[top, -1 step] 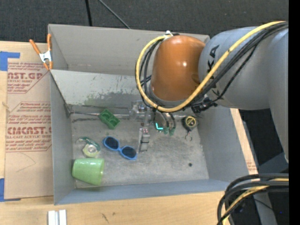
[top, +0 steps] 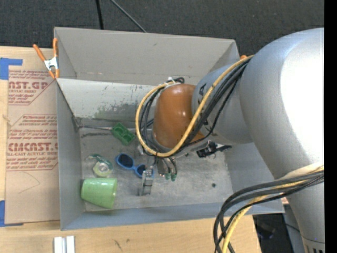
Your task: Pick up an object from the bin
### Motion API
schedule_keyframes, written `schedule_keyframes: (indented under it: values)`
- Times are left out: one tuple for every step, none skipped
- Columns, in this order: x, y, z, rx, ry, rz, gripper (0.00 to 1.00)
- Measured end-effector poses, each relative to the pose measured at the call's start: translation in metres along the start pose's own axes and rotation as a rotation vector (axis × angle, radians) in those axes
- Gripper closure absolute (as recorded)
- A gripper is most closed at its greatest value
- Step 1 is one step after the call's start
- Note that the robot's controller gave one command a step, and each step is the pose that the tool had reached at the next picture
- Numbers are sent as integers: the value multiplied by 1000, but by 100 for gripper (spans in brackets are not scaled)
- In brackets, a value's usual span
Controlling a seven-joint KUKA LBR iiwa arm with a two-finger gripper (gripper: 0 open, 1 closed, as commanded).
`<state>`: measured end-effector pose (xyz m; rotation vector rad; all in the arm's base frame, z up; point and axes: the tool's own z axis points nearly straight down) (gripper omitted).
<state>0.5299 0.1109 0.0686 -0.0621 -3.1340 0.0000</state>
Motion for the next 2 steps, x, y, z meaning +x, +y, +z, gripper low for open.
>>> schedule_keyframes:
  values:
    - [-2,0,-4,-1,-7,0,100]
    - [26,12,-138,-3,-14,23,100]
